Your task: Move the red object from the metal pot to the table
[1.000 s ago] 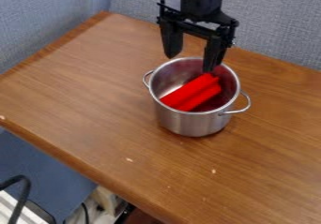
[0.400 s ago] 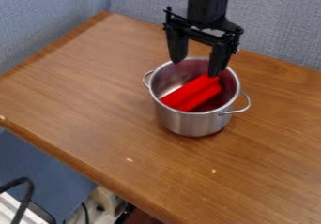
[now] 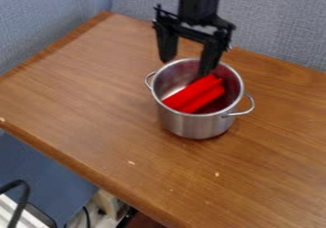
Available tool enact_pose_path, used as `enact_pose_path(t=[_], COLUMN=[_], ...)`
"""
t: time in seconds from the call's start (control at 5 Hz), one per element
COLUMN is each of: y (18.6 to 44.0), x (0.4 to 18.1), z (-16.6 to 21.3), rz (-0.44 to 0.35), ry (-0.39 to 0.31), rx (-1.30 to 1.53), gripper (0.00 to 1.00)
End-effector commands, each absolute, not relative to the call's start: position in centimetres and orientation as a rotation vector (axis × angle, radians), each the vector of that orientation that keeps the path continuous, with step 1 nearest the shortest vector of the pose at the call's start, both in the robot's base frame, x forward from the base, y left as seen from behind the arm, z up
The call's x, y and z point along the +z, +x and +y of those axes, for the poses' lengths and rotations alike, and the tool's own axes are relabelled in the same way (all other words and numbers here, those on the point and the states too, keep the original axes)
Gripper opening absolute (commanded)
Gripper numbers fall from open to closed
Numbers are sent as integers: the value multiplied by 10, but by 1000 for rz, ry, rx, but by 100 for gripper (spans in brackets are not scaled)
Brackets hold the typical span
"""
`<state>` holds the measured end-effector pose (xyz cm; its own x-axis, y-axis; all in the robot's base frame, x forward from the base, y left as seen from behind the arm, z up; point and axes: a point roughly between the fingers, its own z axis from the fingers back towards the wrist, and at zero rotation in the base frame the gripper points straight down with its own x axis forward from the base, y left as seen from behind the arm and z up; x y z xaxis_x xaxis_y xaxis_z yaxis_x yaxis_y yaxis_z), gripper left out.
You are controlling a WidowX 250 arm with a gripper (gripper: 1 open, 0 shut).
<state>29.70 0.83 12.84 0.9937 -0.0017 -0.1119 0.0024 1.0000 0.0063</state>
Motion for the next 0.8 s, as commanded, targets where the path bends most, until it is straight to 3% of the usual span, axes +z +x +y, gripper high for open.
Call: enact_pose_path(t=[0.0, 0.2, 0.6], y=[296, 311, 316], x=[168, 180, 174], z=[28, 53, 55], rz=[41, 25, 52], ry=[9, 0, 1], rx=[59, 80, 29], gripper=[100, 100, 100])
